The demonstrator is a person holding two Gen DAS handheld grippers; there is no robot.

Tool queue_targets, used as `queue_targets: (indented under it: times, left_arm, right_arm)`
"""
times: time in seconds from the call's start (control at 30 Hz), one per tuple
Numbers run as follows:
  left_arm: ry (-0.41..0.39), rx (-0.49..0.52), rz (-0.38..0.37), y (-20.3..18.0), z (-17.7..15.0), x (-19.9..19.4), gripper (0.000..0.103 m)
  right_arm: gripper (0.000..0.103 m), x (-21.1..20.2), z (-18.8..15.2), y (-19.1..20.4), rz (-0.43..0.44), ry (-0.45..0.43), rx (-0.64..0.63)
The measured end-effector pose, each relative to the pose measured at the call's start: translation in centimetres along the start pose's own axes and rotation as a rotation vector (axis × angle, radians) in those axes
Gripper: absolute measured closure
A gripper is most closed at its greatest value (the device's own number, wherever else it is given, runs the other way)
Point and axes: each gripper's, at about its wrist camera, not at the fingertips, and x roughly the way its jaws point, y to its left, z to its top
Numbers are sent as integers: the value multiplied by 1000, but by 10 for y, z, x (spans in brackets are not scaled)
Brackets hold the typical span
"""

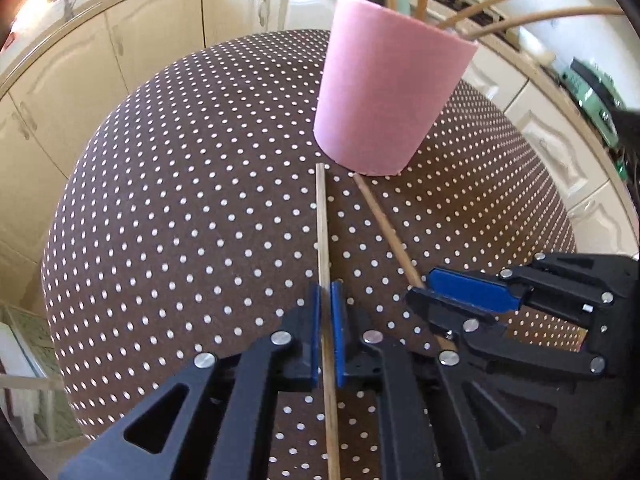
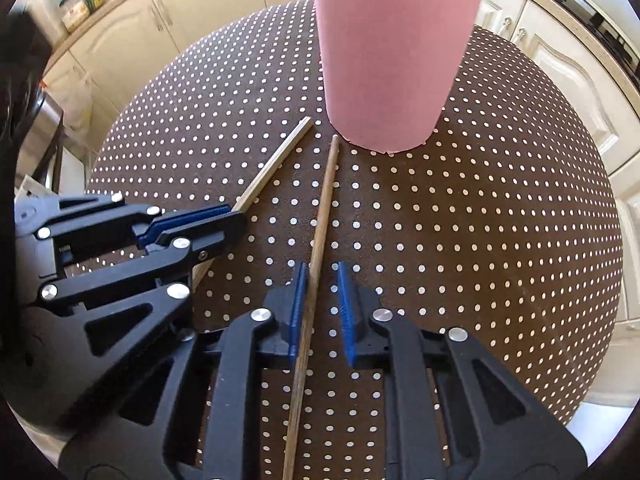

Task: Organize utensils
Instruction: 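Grasp a wooden chopstick with the left tool while the right tool grasps the other, then lift both chopsticks upright over the pink cup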

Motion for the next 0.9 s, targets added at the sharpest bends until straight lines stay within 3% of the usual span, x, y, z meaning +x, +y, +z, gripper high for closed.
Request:
queue_targets:
  times: [0.13, 0.27, 0.47, 0.8, 0.9]
  left_arm:
    - [11, 17, 10, -5, 10, 2, 97]
    - [-42, 4, -8, -14, 12, 1, 98]
    - [-228, -3, -69, -15, 0, -35, 98]
    - [-542, 48, -108, -21, -24, -102, 98]
    - [-606, 57, -127, -23, -28, -114, 98]
  right_arm:
    - [96, 4, 8, 0, 13, 5, 4]
    - [97, -1, 1, -6, 27, -40, 16]
    - [97, -34, -19, -15, 47, -205, 38]
    - [97, -99, -58, -19, 77, -518, 65]
    - [97, -114, -63, -22, 88, -609, 82]
